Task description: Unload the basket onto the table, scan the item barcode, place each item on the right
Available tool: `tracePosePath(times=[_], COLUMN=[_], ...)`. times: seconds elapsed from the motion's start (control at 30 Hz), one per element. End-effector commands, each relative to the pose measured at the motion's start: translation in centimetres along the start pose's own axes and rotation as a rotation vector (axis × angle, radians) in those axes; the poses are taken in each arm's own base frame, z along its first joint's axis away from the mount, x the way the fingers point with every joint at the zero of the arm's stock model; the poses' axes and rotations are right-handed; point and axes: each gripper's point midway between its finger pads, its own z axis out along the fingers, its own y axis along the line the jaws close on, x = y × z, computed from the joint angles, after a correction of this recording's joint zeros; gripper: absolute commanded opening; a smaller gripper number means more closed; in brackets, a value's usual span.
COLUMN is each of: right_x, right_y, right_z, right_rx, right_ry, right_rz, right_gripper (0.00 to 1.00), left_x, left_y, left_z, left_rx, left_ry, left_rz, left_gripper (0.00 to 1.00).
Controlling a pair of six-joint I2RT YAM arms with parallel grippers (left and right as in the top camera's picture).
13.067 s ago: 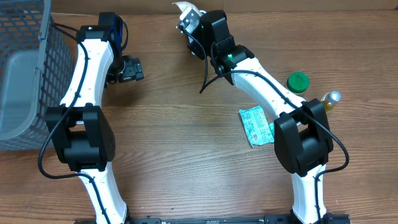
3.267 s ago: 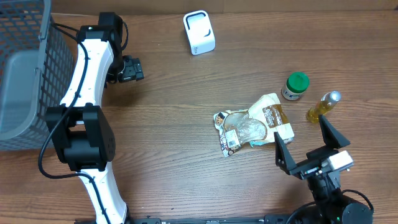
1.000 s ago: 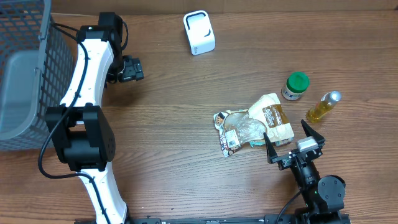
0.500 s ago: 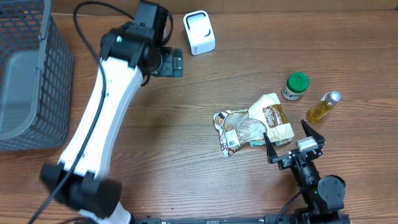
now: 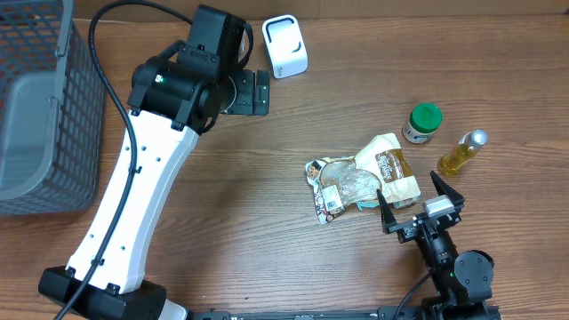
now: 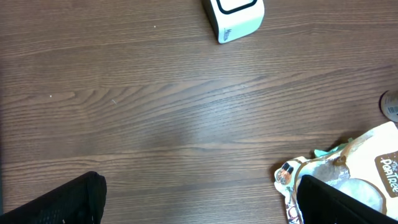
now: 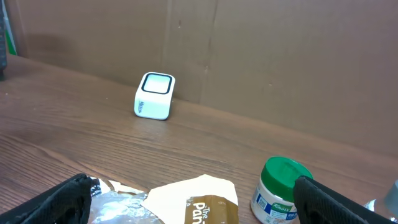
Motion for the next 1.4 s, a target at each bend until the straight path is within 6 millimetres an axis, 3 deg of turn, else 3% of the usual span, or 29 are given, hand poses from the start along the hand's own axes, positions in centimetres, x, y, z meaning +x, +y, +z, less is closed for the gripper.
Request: tracePosePath(times=[0.0, 0.13, 0.5, 0.93, 1.37], right_x=[0.1, 0.1, 0.1, 0.1, 0.1], right_y=[0.1, 0.1, 0.1, 0.1, 0.1], right_z=[0.0, 0.0, 0.0, 0.0, 0.0], right_rx=[-0.004, -0.004, -0.004, -0.004, -0.004], right_ry=[-0.005, -0.005, -0.005, -0.005, -0.005], right_rz=[-0.001, -0.001, -0.001, -0.001, -0.001], right_gripper=[1.00, 1.00, 1.00, 1.00, 1.00], left_x=[-0.4, -0.3, 3.4, 6.1, 6.9], left_y=[0.1, 0.2, 1.3, 1.9, 2.1], left_z=[-1.4, -1.4, 0.3, 2.0, 2.6], left_rx=[0.007, 0.001, -0.056, -0.076, -0.063], left_ry=[-0.038, -0.031, 0.106, 0.182, 0.136], left_rz=[-0.016, -0.007, 0.015, 0.024, 0.017], left_gripper=[1.00, 1.00, 1.00, 1.00, 1.00])
